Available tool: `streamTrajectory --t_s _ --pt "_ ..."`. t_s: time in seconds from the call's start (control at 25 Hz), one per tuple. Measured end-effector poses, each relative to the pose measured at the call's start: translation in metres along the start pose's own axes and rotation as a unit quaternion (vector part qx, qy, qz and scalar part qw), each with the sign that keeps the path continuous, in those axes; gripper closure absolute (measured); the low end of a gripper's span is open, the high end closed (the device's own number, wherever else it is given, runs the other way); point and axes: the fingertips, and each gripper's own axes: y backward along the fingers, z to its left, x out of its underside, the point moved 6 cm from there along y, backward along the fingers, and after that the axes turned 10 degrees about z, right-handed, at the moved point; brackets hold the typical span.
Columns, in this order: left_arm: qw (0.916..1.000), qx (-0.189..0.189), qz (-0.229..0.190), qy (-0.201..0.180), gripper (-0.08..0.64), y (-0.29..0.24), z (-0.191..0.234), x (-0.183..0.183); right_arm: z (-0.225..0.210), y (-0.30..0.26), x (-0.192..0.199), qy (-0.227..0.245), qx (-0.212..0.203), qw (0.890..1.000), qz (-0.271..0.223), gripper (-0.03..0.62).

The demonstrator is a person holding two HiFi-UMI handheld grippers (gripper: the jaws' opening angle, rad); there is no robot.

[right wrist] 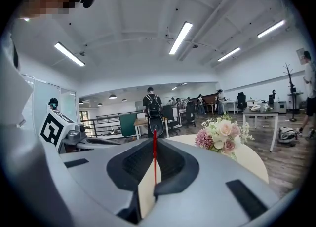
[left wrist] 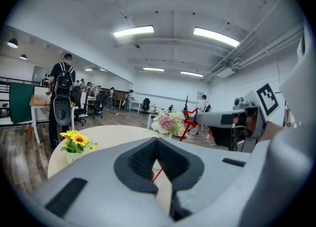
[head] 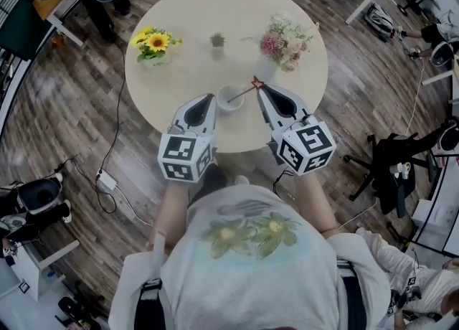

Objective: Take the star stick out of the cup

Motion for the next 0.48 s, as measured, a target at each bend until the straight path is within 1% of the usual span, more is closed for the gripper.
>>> streamTrajectory --t_s 0.48 --pt "1.0000 -0.002 -0.001 -0.001 0.558 0.004 -0.009 0.002 0.012 0.006 0.012 0.006 -0.015 1.000 0.015 0.561"
